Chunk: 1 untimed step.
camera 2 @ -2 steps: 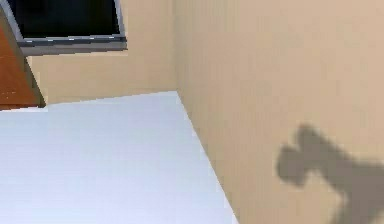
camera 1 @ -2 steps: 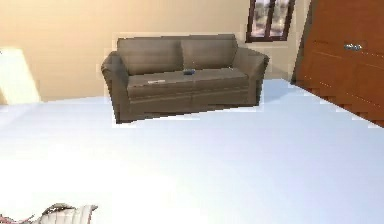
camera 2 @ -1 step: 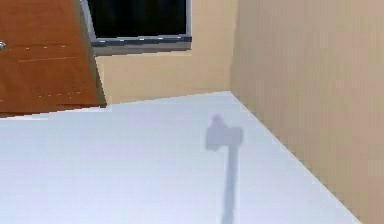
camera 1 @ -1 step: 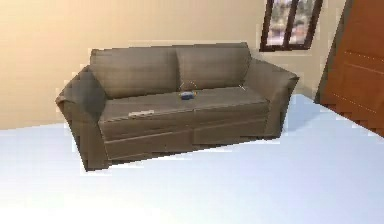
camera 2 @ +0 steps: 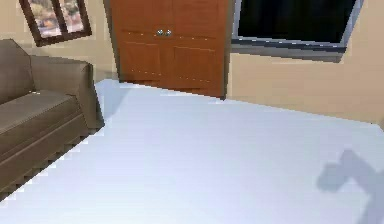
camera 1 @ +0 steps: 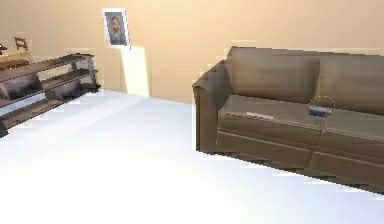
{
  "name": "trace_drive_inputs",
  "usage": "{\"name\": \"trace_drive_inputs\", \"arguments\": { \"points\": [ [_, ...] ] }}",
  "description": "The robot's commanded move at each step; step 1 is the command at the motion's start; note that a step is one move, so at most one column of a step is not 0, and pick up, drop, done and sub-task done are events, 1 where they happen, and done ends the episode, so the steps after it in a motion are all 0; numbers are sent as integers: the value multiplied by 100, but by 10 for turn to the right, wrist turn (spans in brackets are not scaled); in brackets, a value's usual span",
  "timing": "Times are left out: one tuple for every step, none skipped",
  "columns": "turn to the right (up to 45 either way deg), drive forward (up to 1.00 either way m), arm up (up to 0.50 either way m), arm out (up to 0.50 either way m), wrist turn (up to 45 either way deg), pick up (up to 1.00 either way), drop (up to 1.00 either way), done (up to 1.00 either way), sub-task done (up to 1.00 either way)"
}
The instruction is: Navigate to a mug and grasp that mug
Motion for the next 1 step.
{"name": "trace_drive_inputs", "arguments": {
  "points": [
    [0, 95, 0, 0, 0, 0, 0, 0, 0]
  ]
}}
